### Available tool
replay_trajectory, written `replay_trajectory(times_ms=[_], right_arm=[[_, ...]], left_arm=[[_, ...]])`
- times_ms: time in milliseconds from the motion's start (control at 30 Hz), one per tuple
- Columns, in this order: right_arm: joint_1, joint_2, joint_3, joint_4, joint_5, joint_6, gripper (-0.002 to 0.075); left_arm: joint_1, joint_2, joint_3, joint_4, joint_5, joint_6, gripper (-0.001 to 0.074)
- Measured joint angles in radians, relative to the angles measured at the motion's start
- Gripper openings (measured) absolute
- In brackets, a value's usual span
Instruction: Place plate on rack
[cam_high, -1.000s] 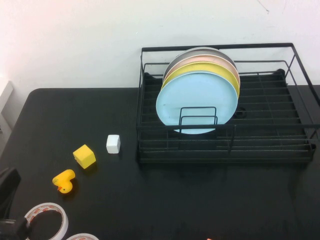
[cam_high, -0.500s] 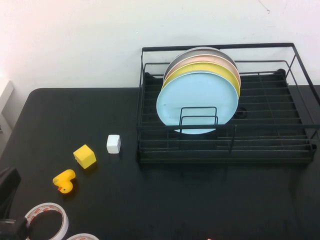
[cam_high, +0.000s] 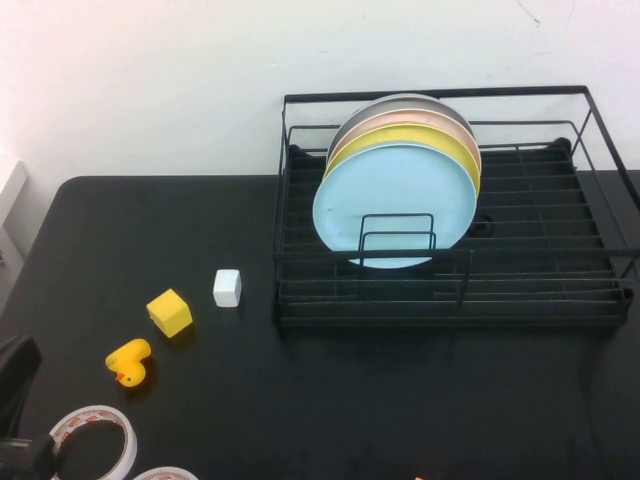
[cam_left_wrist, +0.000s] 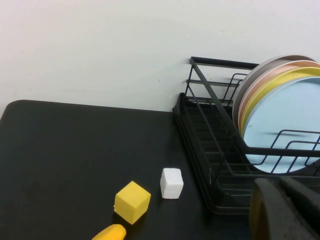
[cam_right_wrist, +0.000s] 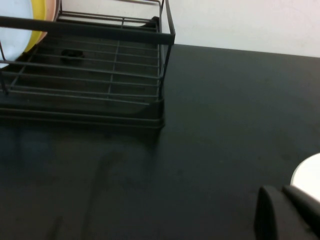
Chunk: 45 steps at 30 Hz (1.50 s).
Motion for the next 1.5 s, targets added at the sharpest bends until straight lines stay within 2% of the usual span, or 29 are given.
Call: replay_trajectory(times_ms=[933, 1067, 1133, 1267, 1333, 1500], right_arm=[[0.0, 0.0, -0.002, -0.002, 0.011, 0.0, -0.0001], [0.0, 0.0, -0.004, -0.002, 0.015, 0.0, -0.0001], [0.0, 0.0, -0.004, -0.002, 0.015, 0.0, -0.0001], [0.0, 0.0, -0.004, -0.002, 0.015, 0.0, -0.0001], [0.0, 0.0, -0.004, -0.002, 0.015, 0.0, -0.0001], [0.0, 0.0, -0.004, -0.002, 0.017, 0.0, -0.0001]], left_arm=[[0.0, 0.0, 0.0, 0.0, 0.003, -0.033, -0.0002], [0.0, 0.0, 0.013, 0.087, 0.01, -0.284, -0.0002], [0.0, 0.0, 0.041, 0.231, 0.008, -0.448, -0.0002], [0.0, 0.0, 0.151, 0.646, 0.009, -0.762, -0.0002], [0.013, 0.0, 0.195, 0.78, 0.028, -0.915, -0.0002], [0.156, -0.008, 0.238, 1.024, 0.173, -1.184, -0.0002]])
